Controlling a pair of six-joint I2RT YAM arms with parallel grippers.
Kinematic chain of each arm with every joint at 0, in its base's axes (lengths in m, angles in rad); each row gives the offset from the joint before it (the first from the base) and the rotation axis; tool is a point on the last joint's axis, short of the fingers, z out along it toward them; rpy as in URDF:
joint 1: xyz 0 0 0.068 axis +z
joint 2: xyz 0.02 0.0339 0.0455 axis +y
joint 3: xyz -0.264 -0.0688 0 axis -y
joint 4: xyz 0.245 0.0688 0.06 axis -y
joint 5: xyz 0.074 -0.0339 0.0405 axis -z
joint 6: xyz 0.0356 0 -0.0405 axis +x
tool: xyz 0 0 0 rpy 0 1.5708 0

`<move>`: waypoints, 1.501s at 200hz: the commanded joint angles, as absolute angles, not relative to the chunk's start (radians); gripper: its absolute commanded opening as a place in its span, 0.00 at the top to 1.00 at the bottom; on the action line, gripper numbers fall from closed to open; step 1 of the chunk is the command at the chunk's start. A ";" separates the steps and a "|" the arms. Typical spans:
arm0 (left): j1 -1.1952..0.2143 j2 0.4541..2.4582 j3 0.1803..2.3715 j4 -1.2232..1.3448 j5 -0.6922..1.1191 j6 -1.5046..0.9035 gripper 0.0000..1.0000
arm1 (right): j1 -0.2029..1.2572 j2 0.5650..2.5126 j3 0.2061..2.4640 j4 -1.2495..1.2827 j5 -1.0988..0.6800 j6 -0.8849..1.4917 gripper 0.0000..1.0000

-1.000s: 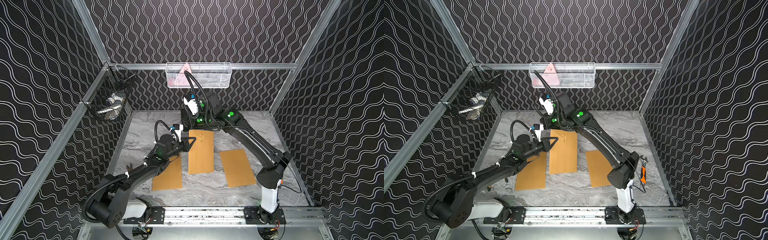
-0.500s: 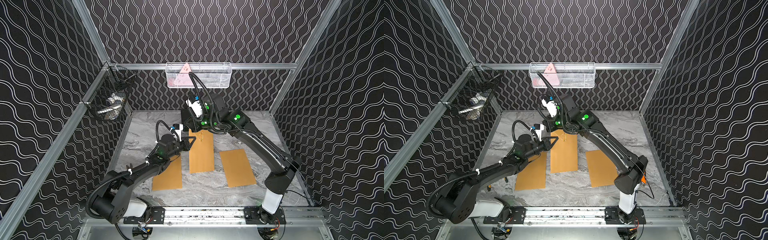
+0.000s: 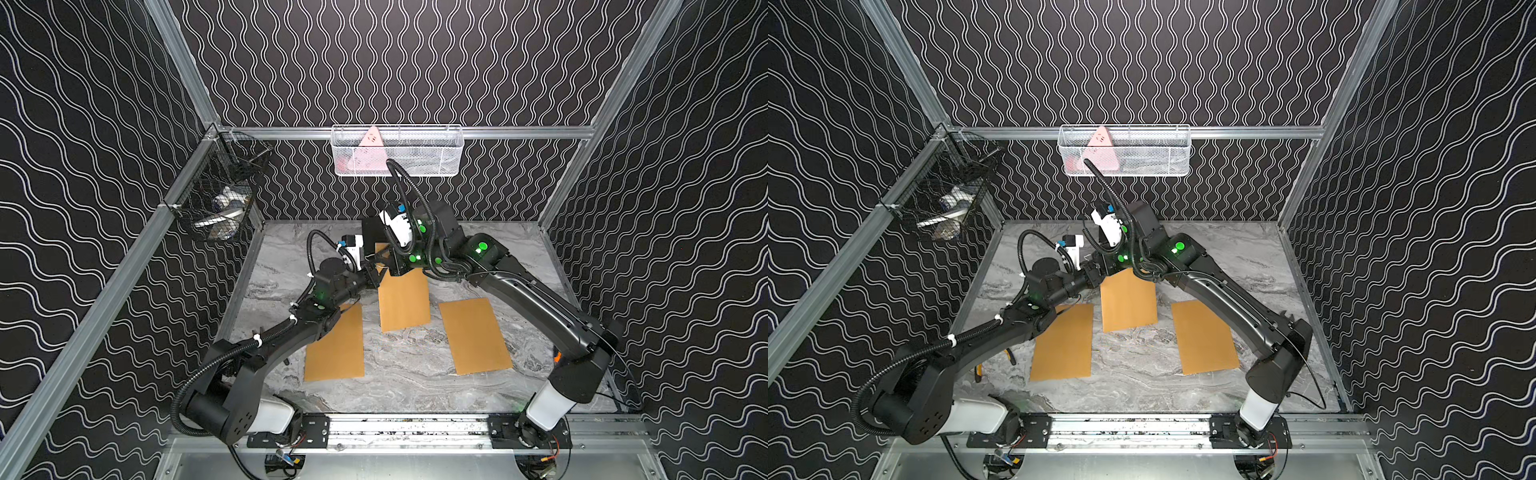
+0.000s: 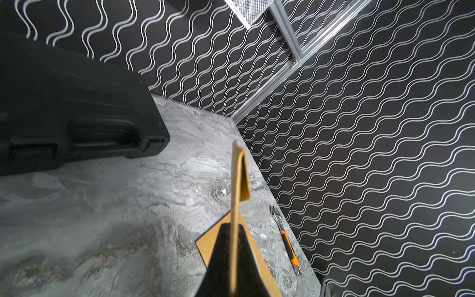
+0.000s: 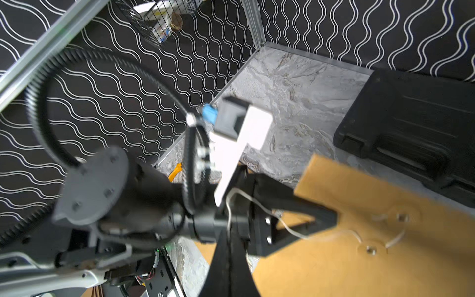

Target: Open the file bag

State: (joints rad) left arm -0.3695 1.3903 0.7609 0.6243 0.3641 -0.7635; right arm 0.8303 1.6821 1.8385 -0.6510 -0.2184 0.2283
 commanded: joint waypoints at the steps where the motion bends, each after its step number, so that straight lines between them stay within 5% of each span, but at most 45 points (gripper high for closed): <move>1: -0.353 1.386 0.784 0.619 0.366 -0.754 1.00 | 0.831 1.635 1.770 -0.579 -0.174 0.253 1.00; 135: -0.235 1.364 0.851 0.616 0.399 -0.759 1.00 | 0.826 1.422 1.270 -0.463 -0.125 0.403 1.00; 300: -0.186 1.315 0.845 0.607 0.410 -0.772 1.00 | 0.683 1.337 1.045 -0.499 -0.094 0.433 1.00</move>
